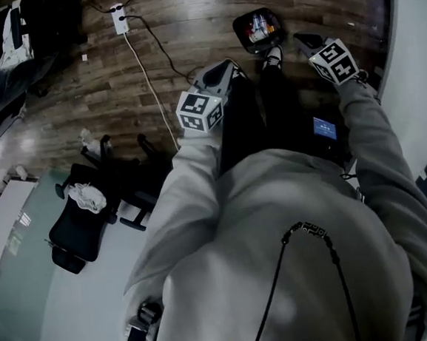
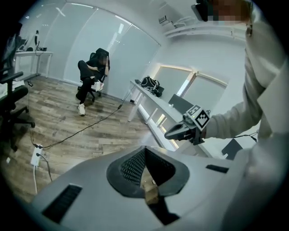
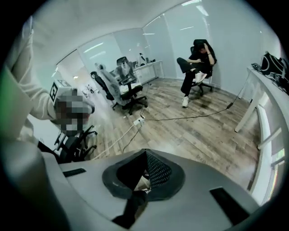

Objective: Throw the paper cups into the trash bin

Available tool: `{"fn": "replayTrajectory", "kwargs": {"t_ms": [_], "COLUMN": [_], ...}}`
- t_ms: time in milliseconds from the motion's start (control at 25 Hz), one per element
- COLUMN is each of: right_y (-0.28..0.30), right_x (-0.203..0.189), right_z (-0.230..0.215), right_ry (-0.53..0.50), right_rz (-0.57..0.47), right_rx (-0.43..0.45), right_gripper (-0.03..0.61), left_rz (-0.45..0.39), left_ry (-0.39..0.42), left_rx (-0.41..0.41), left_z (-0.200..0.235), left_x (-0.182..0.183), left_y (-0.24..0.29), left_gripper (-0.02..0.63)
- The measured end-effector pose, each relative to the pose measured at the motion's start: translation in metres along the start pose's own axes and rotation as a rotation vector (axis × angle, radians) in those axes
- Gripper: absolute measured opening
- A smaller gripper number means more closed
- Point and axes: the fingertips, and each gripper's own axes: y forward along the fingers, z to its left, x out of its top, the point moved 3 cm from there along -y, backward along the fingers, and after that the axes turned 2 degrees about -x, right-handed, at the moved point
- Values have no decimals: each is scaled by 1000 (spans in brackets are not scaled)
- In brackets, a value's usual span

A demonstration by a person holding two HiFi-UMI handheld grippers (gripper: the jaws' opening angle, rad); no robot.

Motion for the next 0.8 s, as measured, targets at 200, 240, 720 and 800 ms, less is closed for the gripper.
{"fn": "replayTrajectory", "kwargs": {"t_ms": [200,240,720,800], "right_y": [-45,-51,-128,-148], "right_x": [14,16,65,101], "right_z": [30,34,70,75], "right_ry": [23,17,-3,-31], "right_rz": [-54,-61,-205,-279], "right_rx": [-2,-6,-12,-26], "right_gripper": [20,20,20,20], "left_rz": [-20,-24,-108,-161], "left_ry": [15,26,145,223], "left_rx": [23,22,-20,-36], "left_z": [-9,-11,-55,-61], "left_x": [9,13,95,131], "left_y": [-26,-28,-76,-91], "left_gripper": [-5,-5,-5,-5]}}
